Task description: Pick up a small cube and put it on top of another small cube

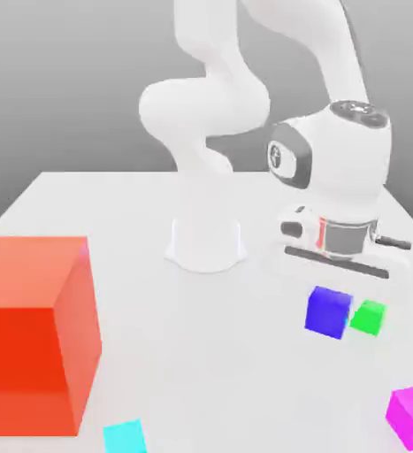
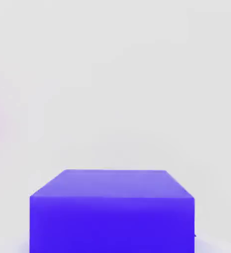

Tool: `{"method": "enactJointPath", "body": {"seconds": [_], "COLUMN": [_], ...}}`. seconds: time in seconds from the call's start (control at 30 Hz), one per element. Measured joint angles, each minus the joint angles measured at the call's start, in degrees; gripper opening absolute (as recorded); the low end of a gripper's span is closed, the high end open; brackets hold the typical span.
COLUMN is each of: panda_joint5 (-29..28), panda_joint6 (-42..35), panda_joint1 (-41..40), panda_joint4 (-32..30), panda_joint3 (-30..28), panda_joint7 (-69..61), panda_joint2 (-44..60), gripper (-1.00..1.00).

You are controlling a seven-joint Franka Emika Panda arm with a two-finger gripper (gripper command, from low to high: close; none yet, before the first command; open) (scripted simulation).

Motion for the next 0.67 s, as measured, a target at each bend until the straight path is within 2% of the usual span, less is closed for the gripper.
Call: {"method": "enactJointPath", "body": {"seconds": [0.33, 0.43, 0.53, 0.57, 0.67], "panda_joint5": [4.72, 2.02, -4.83, -7.55, -7.55], "panda_joint6": [-3.35, 0.81, 6.61, 8.34, 8.34], "panda_joint1": [8.45, 8.47, 8.04, 8.55, 8.54], "panda_joint4": [-1.62, -1.66, -1.5, -1.41, -1.41], "panda_joint3": [9.36, 10.32, 9.28, 8.0, 8.0], "panda_joint7": [19.94, 23.74, 28.8, 30.77, 30.77], "panda_joint2": [-5.41, -1.1, 5.28, 7.25, 7.25], "gripper": [-1.0, -1.0, -1.0, 1.0, 1.0]}}
